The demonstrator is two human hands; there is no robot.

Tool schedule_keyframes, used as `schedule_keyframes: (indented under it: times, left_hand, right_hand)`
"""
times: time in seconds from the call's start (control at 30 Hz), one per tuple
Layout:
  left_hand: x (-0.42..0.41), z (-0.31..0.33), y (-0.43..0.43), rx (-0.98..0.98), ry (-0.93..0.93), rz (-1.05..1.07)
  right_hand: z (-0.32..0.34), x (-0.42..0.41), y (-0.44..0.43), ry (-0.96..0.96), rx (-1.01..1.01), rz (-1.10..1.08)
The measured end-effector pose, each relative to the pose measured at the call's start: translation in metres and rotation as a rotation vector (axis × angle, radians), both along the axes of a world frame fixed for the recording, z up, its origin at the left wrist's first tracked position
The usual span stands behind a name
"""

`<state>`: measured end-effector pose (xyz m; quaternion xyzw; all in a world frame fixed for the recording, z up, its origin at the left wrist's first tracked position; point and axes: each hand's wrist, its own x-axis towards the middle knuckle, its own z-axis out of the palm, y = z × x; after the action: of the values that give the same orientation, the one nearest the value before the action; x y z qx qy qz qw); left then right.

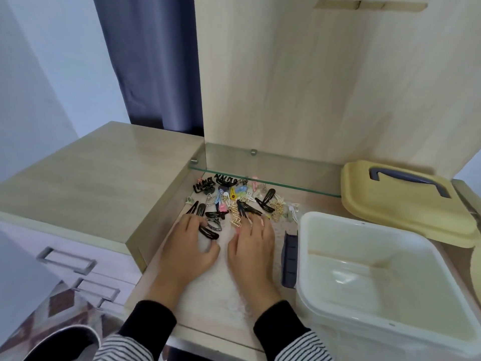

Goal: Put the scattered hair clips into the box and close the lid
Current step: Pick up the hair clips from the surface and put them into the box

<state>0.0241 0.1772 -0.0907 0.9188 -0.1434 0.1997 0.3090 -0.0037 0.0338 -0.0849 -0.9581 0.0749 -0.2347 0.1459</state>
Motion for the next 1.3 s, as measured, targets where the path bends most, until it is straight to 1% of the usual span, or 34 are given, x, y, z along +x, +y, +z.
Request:
schedule_keyframes:
  times: [0.07, 0.17, 0.43, 0.57, 0.67, 0.8, 0.9, 1.03, 1.2, 1.3]
  left_hand:
    - [0.001, -0.002, 0.0, 0.014, 0.001, -0.015]
    - [0.003, -0.005, 0.0, 0.024, 0.004, -0.02]
    - [0.006, -0.007, 0.003, 0.064, -0.066, -0.098]
    - [0.004, -0.006, 0.004, 0.037, -0.067, -0.117]
    - [0.001, -0.006, 0.003, 0.005, -0.061, -0.093]
    - [-0.003, -0.005, 0.002, -0.07, -0.076, -0.047]
    - [-0.006, -0.002, 0.003, -0.118, -0.162, -0.066]
    - [-0.01, 0.012, 0.0, -0.19, -0.275, -0.035]
    - [-0.018, 0.041, -0.006, -0.352, -0.297, 0.017]
    - [-0.029, 0.08, -0.023, -0.484, -0.248, 0.014]
  right_hand:
    - [-0.006, 0.004, -0.002, 0.016, 0.019, -0.07]
    - [-0.008, 0.006, -0.003, 0.04, 0.036, -0.109]
    - [-0.016, 0.006, -0.005, 0.025, 0.024, -0.072]
    - [-0.014, 0.005, -0.004, 0.015, 0.056, -0.016]
    - [-0.009, 0.0, -0.004, 0.008, 0.068, 0.029]
    - [-0.001, -0.006, -0.001, -0.028, 0.073, 0.055]
    - [0.001, -0.009, -0.001, -0.056, 0.074, 0.112]
    - [0.013, -0.015, 0.006, -0.057, 0.145, 0.206]
    - [0.048, -0.036, 0.018, -0.138, 0.224, 0.255]
    - [0.083, -0.051, 0.013, -0.116, 0.368, 0.326]
